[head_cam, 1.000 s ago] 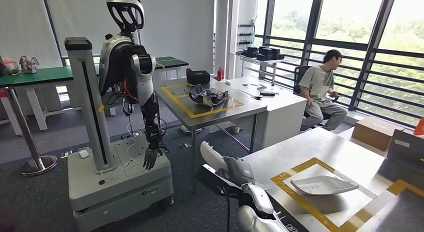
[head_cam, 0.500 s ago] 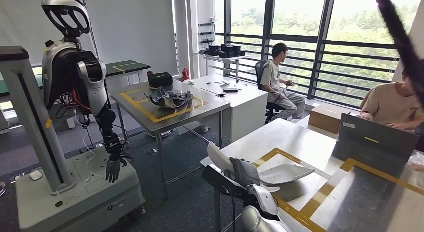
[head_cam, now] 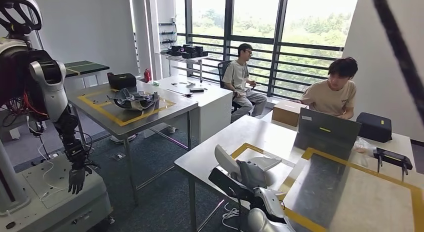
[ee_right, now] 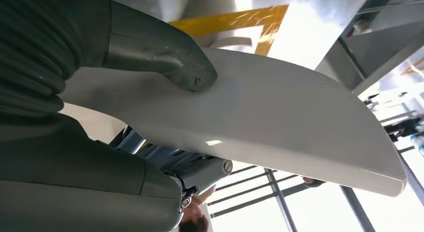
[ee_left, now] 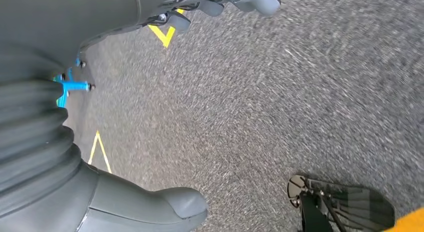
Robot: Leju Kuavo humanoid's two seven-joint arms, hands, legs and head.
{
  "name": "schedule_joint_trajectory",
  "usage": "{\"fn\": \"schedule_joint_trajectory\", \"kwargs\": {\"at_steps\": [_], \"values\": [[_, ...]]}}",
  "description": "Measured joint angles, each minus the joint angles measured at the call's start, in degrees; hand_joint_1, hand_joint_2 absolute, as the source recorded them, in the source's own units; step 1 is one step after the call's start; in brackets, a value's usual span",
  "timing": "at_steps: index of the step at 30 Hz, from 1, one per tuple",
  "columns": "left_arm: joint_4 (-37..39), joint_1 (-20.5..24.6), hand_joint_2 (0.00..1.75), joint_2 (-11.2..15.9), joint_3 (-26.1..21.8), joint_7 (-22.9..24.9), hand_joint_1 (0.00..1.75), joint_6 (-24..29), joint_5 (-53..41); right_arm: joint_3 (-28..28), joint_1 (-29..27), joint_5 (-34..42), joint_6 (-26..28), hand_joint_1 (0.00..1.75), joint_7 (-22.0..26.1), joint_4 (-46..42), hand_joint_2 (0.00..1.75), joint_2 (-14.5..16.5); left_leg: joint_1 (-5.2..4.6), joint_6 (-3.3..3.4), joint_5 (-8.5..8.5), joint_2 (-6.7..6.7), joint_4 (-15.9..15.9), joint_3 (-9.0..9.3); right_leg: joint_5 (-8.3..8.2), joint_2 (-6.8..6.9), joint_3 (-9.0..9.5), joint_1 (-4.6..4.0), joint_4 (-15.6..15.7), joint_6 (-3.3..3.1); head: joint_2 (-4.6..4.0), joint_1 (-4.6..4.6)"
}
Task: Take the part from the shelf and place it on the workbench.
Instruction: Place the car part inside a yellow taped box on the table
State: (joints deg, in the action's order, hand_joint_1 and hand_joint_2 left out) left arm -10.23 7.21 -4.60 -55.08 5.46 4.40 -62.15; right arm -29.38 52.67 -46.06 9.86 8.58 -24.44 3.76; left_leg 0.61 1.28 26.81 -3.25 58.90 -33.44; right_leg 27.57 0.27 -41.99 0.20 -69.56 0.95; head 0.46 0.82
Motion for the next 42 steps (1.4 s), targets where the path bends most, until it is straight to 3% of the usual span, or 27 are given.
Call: {"fn": "schedule_joint_trajectory", "kwargs": {"at_steps": [2, 3, 4, 6, 7, 9, 11, 12, 13, 14, 15, 17, 19, 21, 22, 24, 26, 28, 29, 30, 32, 34, 39, 42], "values": [[0.0, 0.2, 1.75, 0.0, 0.0, 0.0, 0.00, -0.1, -0.3, 0.3, 0.2, 0.0, 0.1, 1.75, 0.0, 0.0, 1.75, -0.3, -0.22, -0.39, 0.28, -1.21, 0.1, 0.11, -2.47, 2.05, 4.52, -0.48, 8.2, -0.56, 0.00, 0.02], [0.0, 0.3, 1.75, 0.0, 0.0, -0.1, 0.00, -0.2, -0.4, 0.4, 0.3, 0.0, 0.1, 1.75, 0.0, 0.0, 1.75, -0.5, -0.32, -0.69, 0.44, -1.75, 0.2, 0.21, -2.90, 2.63, 5.76, -0.70, 10.4, -0.81, 0.00, 0.04], [0.0, 0.4, 1.75, 0.0, 0.0, -0.1, 0.00, -0.2, -0.4, 0.6, 0.3, 0.0, 0.2, 1.75, 0.0, 0.0, 1.75, -0.6, -0.41, -1.02, 0.57, -2.24, 0.2, 0.31, -2.83, 2.73, 6.13, -0.88, 11.2, -1.02, 0.00, 0.05], [0.0, 0.7, 1.75, 0.0, 0.0, -0.1, 0.00, -0.2, -0.5, 1.0, 0.2, -0.1, 0.3, 1.75, -0.1, 0.0, 1.75, -1.1, -0.36, -1.64, 0.76, -3.23, 0.0, 0.65, -3.03, 1.48, 6.20, -0.88, 11.3, -1.46, 0.00, 0.06], [0.0, 0.8, 1.75, 0.0, 0.0, -0.2, 0.00, -0.2, -0.5, 1.1, 0.2, -0.1, 0.4, 1.75, -0.1, 0.0, 1.75, -1.4, -0.28, -1.97, 1.11, -2.88, 0.3, 0.66, -3.14, 0.94, 6.34, -0.72, 11.5, -1.73, 0.00, 0.07], [0.0, 0.9, 1.75, 0.0, 0.0, -0.3, 0.00, -0.3, -0.7, 1.3, 0.3, -0.2, 0.8, 1.75, -0.2, 0.0, 1.75, -1.6, -0.09, -2.55, 3.26, -0.35, 3.6, -0.65, -3.40, -0.12, 6.68, -0.23, 11.8, -2.25, 0.00, 0.13], [0.0, 0.8, 1.75, 0.0, 0.1, -0.2, 0.00, -0.3, -0.9, 1.4, 0.0, -0.2, 1.0, 1.75, -0.1, 0.0, 1.75, -1.7, 0.05, -2.91, 6.67, 2.40, 11.1, -4.21, -3.44, -1.29, 6.72, -0.01, 11.9, -2.44, 0.00, 0.19], [0.1, 0.7, 1.75, 0.0, 0.1, -0.1, 0.00, -0.4, -1.0, 1.4, -0.3, -0.2, 1.1, 1.75, -0.1, 0.0, 1.75, -1.7, 0.07, -2.99, 7.69, 2.88, 14.5, -6.01, -3.43, -2.00, 6.73, 0.01, 11.8, -2.46, 0.00, 0.19], [0.1, 0.6, 1.75, 0.1, 0.1, -0.1, 0.00, -0.4, -1.0, 1.4, -0.6, -0.2, 1.1, 1.75, -0.1, 0.1, 1.75, -1.8, 0.08, -3.00, 7.65, 3.06, 16.2, -7.15, -3.42, -2.76, 6.73, 0.02, 11.8, -2.45, 0.00, 0.20], [0.1, 0.6, 1.75, 0.2, 0.1, 0.0, 0.00, -0.4, -1.0, 1.4, -0.8, -0.2, 1.1, 1.75, -0.1, 0.1, 1.75, -1.8, 0.09, -2.97, 6.47, 3.17, 15.7, -7.24, -3.39, -3.53, 6.73, 0.06, 11.7, -2.42, 0.00, 0.19], [0.1, 0.5, 1.75, 0.2, 0.1, 0.0, 0.00, -0.4, -1.0, 1.4, -1.0, -0.2, 1.1, 1.75, -0.1, 0.2, 1.75, -1.9, 0.12, -2.90, 4.36, 3.46, 12.9, -6.24, -3.33, -4.25, 6.74, 0.14, 11.6, -2.33, 0.00, 0.19], [0.1, 0.5, 1.75, 0.3, 0.1, 0.0, 0.00, -0.4, -1.1, 1.5, -1.0, -0.2, 1.2, 1.75, -0.1, 0.2, 1.75, -1.9, 0.34, -2.81, 0.51, 5.64, 4.8, -2.89, -3.11, -5.65, 6.55, 0.29, 11.2, -1.88, 0.00, 0.19], [0.1, 0.6, 1.75, 0.4, 0.1, 0.0, 0.00, -0.4, -1.1, 1.5, -0.9, -0.2, 1.3, 1.75, -0.1, 0.2, 1.75, -1.9, 0.44, -2.56, -0.57, 7.34, 0.6, -0.99, -3.11, -6.96, 6.13, 0.42, 11.0, -1.15, 0.00, 0.19], [0.1, 0.6, 1.75, 0.4, 0.1, 0.1, 0.00, -0.4, -1.1, 1.6, -1.0, -0.2, 1.2, 1.75, 0.0, 0.3, 1.75, -2.1, 0.30, -1.91, -0.52, 6.59, 0.4, -0.81, -3.45, -8.25, 5.81, 0.58, 11.2, -0.33, 0.00, 0.20], [0.1, 0.6, 1.75, 0.4, 0.1, 0.1, 0.00, -0.4, -1.1, 1.7, -1.1, -0.2, 1.2, 1.75, 0.0, 0.3, 1.75, -2.3, 0.29, -1.47, -0.68, 5.91, 0.2, -0.72, -3.41, -8.04, 5.66, 0.60, 11.1, -0.02, 0.00, 0.20], [0.1, 0.6, 1.75, 0.4, 0.1, 0.2, 0.00, -0.4, -1.0, 1.8, -1.0, -0.3, 1.0, 1.75, 0.0, 0.3, 1.75, -2.4, 0.35, -0.59, -0.98, 4.58, -0.3, -0.56, -1.65, -5.23, 4.17, 0.38, 8.4, 0.39, 0.00, 0.09], [0.1, 0.3, 1.75, 0.5, 0.1, 0.1, 0.00, -0.4, -0.9, 1.8, -0.8, -0.5, 0.8, 1.75, 0.0, 0.3, 1.75, -2.1, 0.20, -0.08, -0.96, 3.21, -0.4, -0.53, 2.07, -1.78, 0.58, 0.25, 0.8, 0.59, 0.00, 0.00], [0.1, -0.1, 1.75, 0.7, 0.1, 0.1, 0.00, -0.4, -0.5, 1.8, -0.9, -1.0, 0.8, 1.75, -0.3, 0.4, 1.75, -1.5, 0.08, 0.02, -0.84, 2.02, -0.4, -0.53, 4.13, -0.80, -2.45, 0.30, -5.6, 0.73, 0.00, -0.01], [0.1, -0.2, 1.75, 0.8, 0.1, 0.0, 0.00, -0.4, -0.4, 1.8, -1.0, -1.2, 0.9, 1.75, -0.5, 0.5, 1.75, -1.2, 0.07, -0.01, -0.79, 1.60, -0.3, -0.52, 3.63, -0.68, -2.50, 0.31, -5.8, 0.70, 0.00, -0.01], [0.1, -0.2, 1.75, 0.8, 0.1, 0.0, 0.00, -0.4, -0.3, 1.8, -1.0, -1.4, 1.0, 1.75, -0.6, 0.5, 1.75, -1.0, 0.06, -0.09, -0.72, 1.26, -0.3, -0.49, 2.18, -0.59, -1.26, 0.29, -3.5, 0.57, 0.00, -0.01], [0.1, -0.2, 1.75, 0.8, 0.1, 0.0, 0.00, -0.4, -0.2, 1.8, -0.7, -1.8, 1.3, 1.75, -0.9, 0.5, 1.75, -0.7, -0.06, -0.39, -0.52, 0.66, 0.0, -0.46, -1.13, -0.16, 3.36, 0.04, 5.0, 0.04, 0.00, 0.01], [0.1, -0.2, 1.75, 0.9, 0.0, -0.1, 0.00, -0.4, -0.2, 1.8, -0.5, -2.2, 1.5, 1.75, -1.0, 0.5, 1.75, -0.2, -0.31, -0.65, -0.21, 0.32, 0.2, -0.52, -2.53, 0.28, 6.40, -0.21, 10.5, -0.41, 0.00, 0.03], [0.1, -0.5, 1.75, 1.2, 0.0, -0.1, 0.00, -0.4, -0.2, 1.8, -0.6, -2.9, 1.5, 1.75, -1.2, 0.5, 1.75, 0.6, -0.50, -0.47, -0.40, 0.36, -0.2, -0.53, -2.73, 0.36, 6.86, -0.24, 11.5, -0.51, 0.00, 0.05], [0.1, -0.7, 1.75, 1.4, 0.0, -0.1, 0.00, -0.4, -0.1, 1.8, -0.6, -3.0, 1.6, 1.75, -1.1, 0.2, 1.75, 1.0, -0.25, 0.21, -1.75, 0.26, -3.9, 1.71, -2.84, 0.23, 7.54, -0.13, 12.2, -0.20, 0.00, 0.09]]}}
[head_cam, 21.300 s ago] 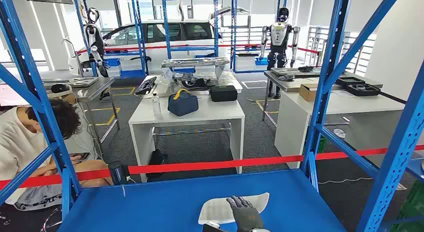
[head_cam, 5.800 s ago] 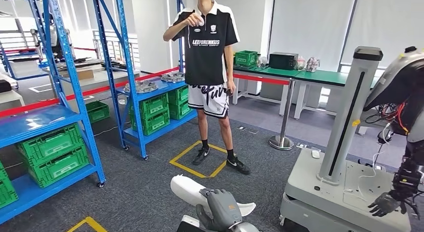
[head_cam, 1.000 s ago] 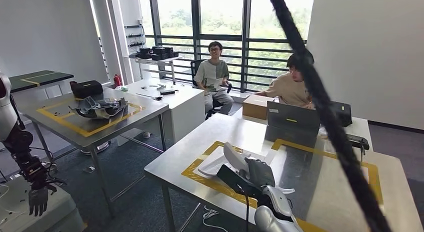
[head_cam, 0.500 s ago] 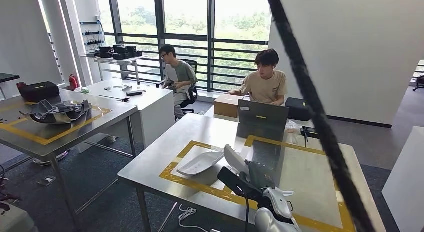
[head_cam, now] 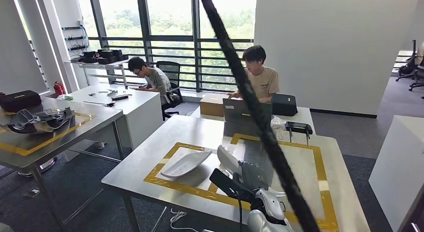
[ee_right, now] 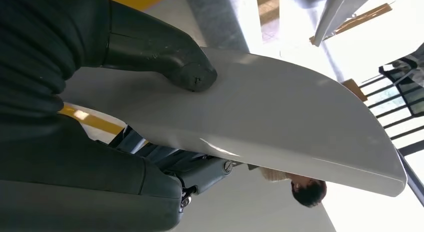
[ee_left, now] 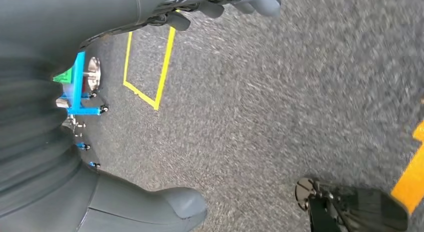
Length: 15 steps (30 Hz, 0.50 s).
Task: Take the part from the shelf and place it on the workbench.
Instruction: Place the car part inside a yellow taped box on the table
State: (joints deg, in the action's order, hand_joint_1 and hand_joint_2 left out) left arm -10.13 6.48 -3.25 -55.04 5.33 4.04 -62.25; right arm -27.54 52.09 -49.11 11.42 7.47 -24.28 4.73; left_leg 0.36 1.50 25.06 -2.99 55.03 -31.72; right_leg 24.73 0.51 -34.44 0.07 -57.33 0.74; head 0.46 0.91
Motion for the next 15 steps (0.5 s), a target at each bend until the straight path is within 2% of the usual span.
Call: {"fn": "schedule_joint_trajectory", "kwargs": {"at_steps": [1, 3, 4, 5, 6, 7, 8, 9, 10, 11, 12, 13, 15], "values": [[0.0, 0.0, 1.75, 0.0, 0.0, -0.1, 0.00, 0.0, 0.0, 0.0, 0.1, -0.1, 0.0, 1.75, 0.0, -0.1, 1.75, 0.0, 0.25, 0.13, -0.68, -0.09, -1.6, 1.10, 0.81, -0.20, -0.59, 0.00, -1.4, 0.16, 0.00, 0.01], [0.0, 0.0, 1.75, 0.0, 0.0, -0.2, 0.00, 0.0, 0.1, 0.0, 0.2, -0.2, -0.2, 1.75, 0.1, -0.1, 1.75, -0.1, 0.72, -0.03, -1.40, -0.14, -3.0, 1.98, 3.77, -0.59, -4.02, 0.40, -8.0, 0.73, 0.00, 0.00], [0.0, -0.1, 1.75, 0.1, 0.0, -0.2, 0.00, 0.0, 0.2, 0.0, 0.1, -0.2, -0.4, 1.75, 0.1, -0.1, 1.75, -0.2, 0.97, -0.26, -1.36, -0.10, -3.0, 2.03, 5.01, -0.68, -6.02, 0.79, -11.6, 1.17, 0.00, -0.01], [0.0, -0.1, 1.75, 0.1, 0.0, -0.3, 0.00, 0.0, 0.2, 0.0, -0.2, -0.2, -0.5, 1.75, 0.0, 0.0, 1.75, -0.3, 1.26, -0.63, -1.20, -0.02, -2.9, 2.02, 5.35, -0.69, -7.38, 1.28, -13.7, 1.66, 0.00, -0.01], [0.0, -0.3, 1.75, 0.1, 0.0, -0.3, 0.00, 0.0, 0.3, 0.0, -0.5, -0.2, -0.6, 1.75, 0.0, 0.1, 1.75, -0.3, 1.63, -1.16, -0.93, 0.06, -2.6, 1.99, 4.61, -0.63, -7.70, 1.84, -13.8, 2.25, 0.00, -0.01], [0.0, -0.4, 1.75, 0.1, 0.0, -0.4, 0.00, -0.1, 0.3, 0.0, -0.7, -0.2, -0.7, 1.75, 0.1, 0.1, 1.75, -0.4, 2.08, -1.81, -0.56, 0.11, -2.0, 1.90, 2.93, -0.47, -6.83, 2.46, -11.5, 2.92, 0.00, -0.01], [0.0, -0.5, 1.75, 0.1, 0.0, -0.4, 0.00, -0.1, 0.4, 0.0, -0.8, -0.1, -0.7, 1.75, 0.1, 0.1, 1.75, -0.4, 2.53, -2.63, 0.07, 0.13, -1.1, 1.69, 1.01, -0.06, -5.16, 3.16, -7.7, 3.74, 0.00, -0.01], [-0.1, -0.5, 1.75, 0.4, 0.0, -0.4, 0.00, -0.1, 0.4, 0.0, -0.8, -0.1, -0.7, 1.75, 0.1, 0.2, 1.75, -0.4, 2.81, -3.54, 0.86, 0.13, 0.1, 1.15, -0.18, 0.17, -3.57, 3.49, -4.6, 4.33, 0.00, -0.01], [-0.1, -0.5, 1.75, 0.5, 0.0, -0.4, 0.00, -0.2, 0.4, 0.0, -0.8, -0.1, -0.7, 1.75, 0.1, 0.2, 1.75, -0.3, 3.02, -4.33, 1.69, 0.15, 1.3, 0.73, -0.55, 0.24, -2.49, 3.63, -2.6, 4.14, 0.00, 0.06], [-0.1, -0.5, 1.75, 0.7, 0.0, -0.5, 0.00, -0.2, 0.4, 0.0, -0.9, -0.1, -0.7, 1.75, 0.1, 0.2, 1.75, -0.3, 3.12, -4.99, 2.41, 0.14, 2.2, 0.46, -0.18, 0.21, -2.07, 3.55, -2.0, 3.54, 0.00, 0.12], [-0.1, -0.4, 1.75, 0.7, 0.0, -0.5, 0.00, -0.3, 0.5, 0.0, -0.9, -0.1, -0.7, 1.75, 0.1, 0.2, 1.75, -0.3, 3.16, -5.42, 2.87, 0.12, 2.7, 0.39, 0.59, -0.13, -2.22, 3.25, -2.8, 2.53, 0.00, 0.22], [0.0, -0.4, 1.75, 0.6, 0.0, -0.5, 0.00, -0.3, 0.5, 0.0, -0.9, -0.1, -0.7, 1.75, 0.1, 0.2, 1.75, -0.2, 3.34, -5.71, 3.17, 0.07, 2.8, 0.72, 1.06, -0.40, -2.31, 3.14, -3.2, 1.46, 0.00, 0.32], [0.0, -0.3, 1.75, 0.5, 0.0, -0.5, 0.00, -0.3, 0.5, 0.0, -0.7, -0.1, -0.6, 1.75, 0.1, 0.2, 1.75, -0.3, 3.61, -6.01, 4.01, 0.48, 3.6, 0.76, 1.60, -0.74, -1.97, 3.03, -3.5, 0.34, 0.00, 0.49]]}}
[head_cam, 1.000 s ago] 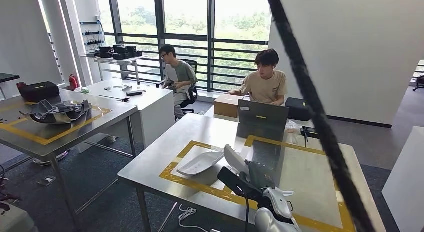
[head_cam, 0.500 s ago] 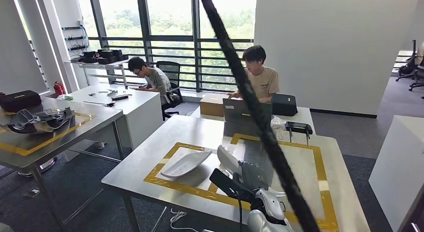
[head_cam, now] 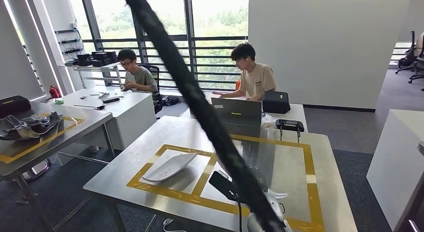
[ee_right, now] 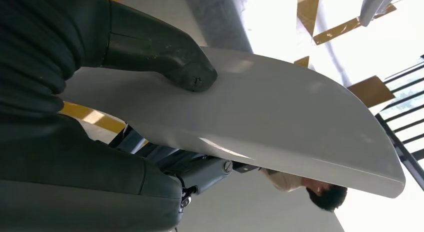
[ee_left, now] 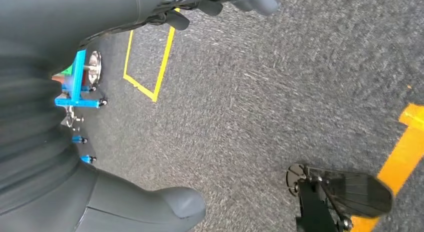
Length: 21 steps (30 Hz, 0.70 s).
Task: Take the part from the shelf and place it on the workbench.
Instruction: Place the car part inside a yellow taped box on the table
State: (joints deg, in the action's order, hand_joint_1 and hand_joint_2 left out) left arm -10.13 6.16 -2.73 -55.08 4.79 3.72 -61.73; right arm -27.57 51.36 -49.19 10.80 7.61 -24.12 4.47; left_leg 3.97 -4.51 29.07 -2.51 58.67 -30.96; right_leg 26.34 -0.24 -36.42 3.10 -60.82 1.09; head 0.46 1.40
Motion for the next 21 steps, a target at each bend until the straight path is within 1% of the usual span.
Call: {"fn": "schedule_joint_trajectory", "kwargs": {"at_steps": [1, 2, 4, 5, 6, 7, 8, 9, 10, 11, 12, 14, 15, 16, 17, 18, 19, 20, 21], "values": [[0.0, 0.0, 1.75, -0.1, 0.0, 0.0, 0.00, 0.0, 0.0, 0.0, 0.2, 0.0, 0.0, 1.75, 0.0, 0.0, 1.75, 0.0, -0.03, 0.10, 1.01, 0.47, 2.0, -0.88, 0.20, -0.15, 0.35, -0.07, 0.0, -0.44, 0.00, 0.07], [0.1, 0.1, 1.75, -0.1, 0.0, 0.0, 0.00, 0.0, 0.0, 0.0, 0.4, 0.0, 0.1, 1.75, 0.1, 0.0, 1.75, 0.1, -0.22, 0.36, 2.43, 1.08, 5.3, -2.63, 0.40, -0.24, 0.73, -0.17, 0.1, -0.80, 0.00, 0.13], [0.1, 0.0, 1.75, -0.2, 0.0, 0.1, 0.00, 0.0, 0.0, 0.0, 0.5, 0.0, 0.1, 1.75, 0.2, 0.0, 1.75, 0.1, -0.92, 1.03, 5.22, 1.90, 13.9, -7.79, 0.90, -0.52, 1.33, -0.56, 0.2, -1.33, 0.00, 0.15], [0.1, 0.0, 1.75, -0.2, 0.0, 0.1, 0.00, 0.1, -0.1, 0.0, 0.4, 0.0, 0.1, 1.75, 0.2, 0.0, 1.75, 0.2, -1.26, 1.40, 5.52, 2.11, 16.9, -10.06, 1.21, -0.72, 1.65, -0.77, 0.2, -1.50, 0.00, 0.15], [0.1, -0.1, 1.75, -0.2, 0.0, 0.2, 0.00, 0.2, -0.1, 0.0, 0.3, 0.1, 0.2, 1.75, 0.3, 0.0, 1.75, 0.1, -1.58, 1.83, 4.65, 2.21, 17.8, -11.36, 1.55, -0.95, 2.01, -0.92, 0.2, -1.57, 0.00, 0.14], [0.1, -0.1, 1.75, -0.2, 0.0, 0.3, 0.00, 0.2, -0.2, 0.0, 0.2, 0.1, 0.2, 1.75, 0.3, 0.0, 1.75, 0.1, -1.87, 2.29, 2.60, 2.28, 16.2, -11.48, 1.92, -1.20, 2.46, -1.00, 0.2, -1.53, 0.00, 0.15], [0.2, -0.1, 1.75, -0.2, 0.0, 0.3, 0.00, 0.3, -0.3, 0.0, 0.2, 0.1, 0.2, 1.75, 0.4, 0.0, 1.75, 0.1, -2.12, 2.77, -0.31, 2.36, 12.6, -10.50, 2.32, -1.43, 2.99, -0.99, 0.3, -1.41, 0.00, 0.14], [0.2, -0.1, 1.75, -0.2, 0.0, 0.3, 0.00, 0.3, -0.4, 0.0, 0.1, 0.2, 0.2, 1.75, 0.5, 0.0, 1.75, 0.1, -2.32, 3.11, -2.74, 2.56, 8.6, -9.10, 2.72, -1.61, 3.47, -0.95, 0.3, -1.19, 0.00, 0.15], [0.2, -0.1, 1.75, -0.1, 0.0, 0.3, 0.00, 0.3, -0.4, 0.0, 0.2, 0.2, 0.3, 1.75, 0.5, 0.0, 1.75, 0.1, -2.56, 3.34, -4.37, 2.79, 5.1, -7.69, 3.03, -1.83, 3.80, -0.97, 0.4, -0.88, 0.00, 0.16], [0.2, 0.0, 1.75, -0.1, 0.0, 0.4, 0.00, 0.3, -0.5, 0.0, 0.2, 0.2, 0.3, 1.75, 0.6, 0.0, 1.75, 0.1, -2.74, 3.45, -4.96, 2.93, 2.8, -6.69, 3.20, -2.01, 3.96, -1.01, 0.6, -0.52, 0.00, 0.16], [0.2, 0.0, 1.75, -0.1, 0.0, 0.4, 0.00, 0.3, -0.5, 0.0, 0.1, 0.2, 0.3, 1.75, 0.7, 0.0, 1.75, 0.1, -2.90, 3.51, -4.64, 3.04, 1.8, -6.26, 3.19, -2.17, 4.02, -1.07, 0.7, -0.11, 0.01, 0.16], [0.2, 0.1, 1.75, -0.1, 0.0, 0.4, 0.00, 0.3, -0.6, 0.0, 0.0, 0.2, 0.4, 1.75, 0.8, 0.0, 1.75, 0.0, -2.95, 3.90, -4.05, 2.90, 1.2, -5.82, 3.01, -2.18, 4.15, -1.12, 1.0, 0.62, 0.03, 0.12], [0.2, 0.1, 1.75, -0.1, 0.0, 0.4, 0.00, 0.3, -0.6, 0.0, -0.1, 0.2, 0.4, 1.75, 0.8, 0.0, 1.75, 0.0, -2.93, 4.24, -3.90, 2.89, 0.9, -5.52, 3.13, -1.81, 4.09, -1.11, 0.6, 0.84, 0.04, 0.10], [0.2, 0.1, 1.75, -0.2, 0.0, 0.4, 0.00, 0.3, -0.7, 0.0, 0.0, 0.2, 0.5, 1.75, 0.8, 0.0, 1.75, -0.1, -2.90, 4.63, -3.72, 2.87, 0.8, -5.13, 3.65, -1.30, 3.49, -1.14, -0.6, 0.93, 0.04, 0.08], [0.2, 0.1, 1.75, -0.2, 0.0, 0.4, 0.00, 0.3, -0.7, 0.0, 0.1, 0.2, 0.5, 1.75, 0.8, 0.0, 1.75, -0.1, -2.92, 4.99, -3.53, 2.84, 0.7, -4.73, 4.62, -0.82, 2.18, -1.25, -2.9, 0.95, 0.04, 0.07], [0.2, 0.1, 1.75, -0.2, 0.0, 0.4, 0.00, 0.3, -0.7, 0.0, 0.2, 0.2, 0.5, 1.75, 0.8, 0.0, 1.75, -0.2, -3.03, 5.32, -3.27, 2.80, 0.6, -4.41, 5.85, -0.41, 0.25, -1.46, -6.3, 0.92, 0.04, 0.05], [0.2, 0.1, 1.75, -0.2, 0.0, 0.4, 0.00, 0.4, -0.7, 0.0, 0.3, 0.2, 0.5, 1.75, 0.8, 0.0, 1.75, -0.2, -3.18, 5.62, -2.98, 2.76, 0.6, -4.13, 7.13, -0.26, -2.21, -1.69, -10.2, 0.89, 0.04, 0.04], [0.2, 0.1, 1.75, -0.2, 0.0, 0.4, 0.00, 0.4, -0.7, 0.0, 0.2, 0.2, 0.5, 1.75, 0.8, 0.1, 1.75, -0.3, -3.35, 5.84, -2.69, 2.73, 0.7, -3.81, 7.89, -0.24, -4.48, -1.93, -13.4, 0.82, 0.04, 0.04], [0.2, 0.1, 1.75, -0.3, 0.0, 0.5, 0.00, 0.4, -0.7, 0.0, 0.0, 0.2, 0.5, 1.75, 0.8, 0.1, 1.75, -0.3, -3.55, 6.01, -2.37, 2.72, 0.7, -3.39, 7.73, -0.24, -6.09, -2.15, -15.0, 0.66, 0.04, 0.04]]}}
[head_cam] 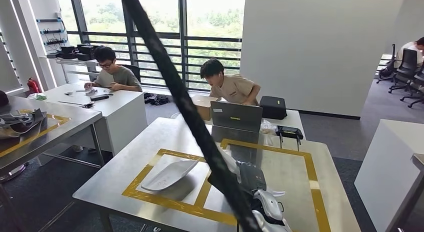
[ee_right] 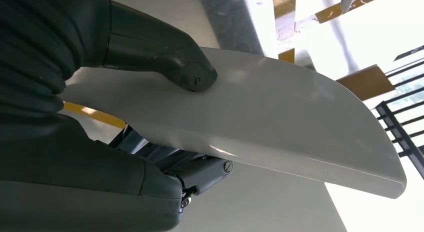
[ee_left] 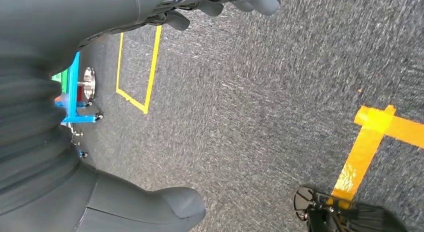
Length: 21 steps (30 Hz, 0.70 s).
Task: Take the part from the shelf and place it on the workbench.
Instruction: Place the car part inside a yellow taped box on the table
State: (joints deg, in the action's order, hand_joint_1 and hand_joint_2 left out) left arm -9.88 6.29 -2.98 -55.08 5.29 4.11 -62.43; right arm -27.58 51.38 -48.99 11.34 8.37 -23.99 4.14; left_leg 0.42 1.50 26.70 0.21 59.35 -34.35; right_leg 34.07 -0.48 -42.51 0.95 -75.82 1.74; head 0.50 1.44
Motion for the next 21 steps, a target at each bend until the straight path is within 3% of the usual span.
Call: {"fn": "schedule_joint_trajectory", "kwargs": {"at_steps": [1, 2, 3, 5, 6, 8, 10, 15, 19, 21], "values": [[0.0, 0.0, 1.75, 0.0, 0.0, 0.1, 0.00, 0.0, 0.0, 0.0, -0.1, 0.0, 0.0, 1.75, 0.0, 0.1, 1.75, -0.1, -0.22, 0.11, 0.34, 0.01, 0.0, 0.49, -1.28, 0.00, -0.59, -0.23, 0.5, -0.30, 0.00, 0.01], [0.0, 0.0, 1.75, -0.1, 0.0, 0.1, 0.00, 0.0, -0.1, 0.0, -0.2, 0.0, 0.0, 1.75, 0.0, 0.1, 1.75, -0.2, -0.45, 0.17, 0.69, 0.02, 0.0, 1.05, -3.58, 0.01, -0.02, -0.49, 3.2, -0.75, 0.00, 0.01], [0.0, -0.1, 1.75, -0.1, 0.0, -0.1, 0.00, 0.1, -0.1, 0.0, -0.1, 0.0, 0.0, 1.75, -0.1, 0.1, 1.75, -0.3, -0.64, 0.17, 1.09, 0.01, 0.0, 1.61, -6.50, 0.09, 1.34, -0.85, 7.4, -1.39, 0.00, 0.01], [0.1, 0.1, 1.75, -0.5, 0.0, -0.8, 0.00, 0.1, -0.1, 0.0, 0.0, 0.2, 0.1, 1.75, -0.1, 0.1, 1.75, -0.4, -0.85, -0.03, 1.69, -0.07, 0.0, 2.23, -9.64, 0.48, 3.81, -1.61, 14.4, -2.59, 0.00, 0.09], [0.1, 0.2, 1.75, -0.6, 0.0, -1.2, 0.00, 0.2, -0.1, 0.0, 0.0, 0.3, 0.1, 1.75, -0.1, 0.1, 1.75, -0.5, -0.82, -0.27, 1.90, -0.14, -0.1, 2.31, -10.12, 0.63, 4.52, -1.91, 16.2, -2.96, 0.02, 0.15], [0.0, 0.4, 1.75, -0.7, 0.0, -1.6, 0.00, 0.4, -0.2, 0.0, -0.1, 0.4, 0.2, 1.75, -0.1, 0.1, 1.75, -0.6, -0.83, -0.40, 2.01, -0.25, -0.2, 2.33, -10.31, 0.61, 5.01, -2.03, 17.0, -2.65, 0.07, 0.17], [0.1, 0.4, 1.75, -0.8, 0.0, -1.6, 0.00, 0.5, -0.2, 0.0, -0.2, 0.5, 0.2, 1.75, -0.1, 0.1, 1.75, -0.8, -0.91, -0.34, 2.08, -0.38, -0.3, 2.54, -10.78, 0.41, 5.24, -1.98, 17.2, -2.46, 0.11, 0.24], [0.1, 0.6, 1.75, -1.0, 0.0, -1.7, 0.00, 0.6, -0.2, 0.0, -0.2, 0.6, 0.2, 1.75, -0.1, 0.1, 1.75, -0.9, -0.93, -0.59, 2.25, -0.54, -0.9, 2.89, -10.44, 0.22, 5.26, -1.98, 17.2, -2.83, 0.13, 0.24], [0.1, 0.7, 1.75, -1.0, 0.0, -1.3, 0.00, 0.6, -0.1, 0.0, -0.2, 0.6, 0.2, 0.00, -0.1, 0.1, 0.00, -0.9, -0.92, -0.70, 2.21, -0.54, -1.0, 2.93, -10.43, 0.22, 5.28, -1.98, 17.2, -2.88, 0.13, 0.24], [0.1, 0.7, 0.87, -1.0, 0.0, -0.8, 0.00, 0.6, 0.0, 0.0, -0.2, 0.6, 0.2, 0.00, -0.1, 0.1, 0.00, -1.0, -0.91, -0.79, 2.17, -0.54, -1.0, 2.96, -10.45, 0.22, 5.32, -1.97, 17.2, -2.91, 0.13, 0.24]]}}
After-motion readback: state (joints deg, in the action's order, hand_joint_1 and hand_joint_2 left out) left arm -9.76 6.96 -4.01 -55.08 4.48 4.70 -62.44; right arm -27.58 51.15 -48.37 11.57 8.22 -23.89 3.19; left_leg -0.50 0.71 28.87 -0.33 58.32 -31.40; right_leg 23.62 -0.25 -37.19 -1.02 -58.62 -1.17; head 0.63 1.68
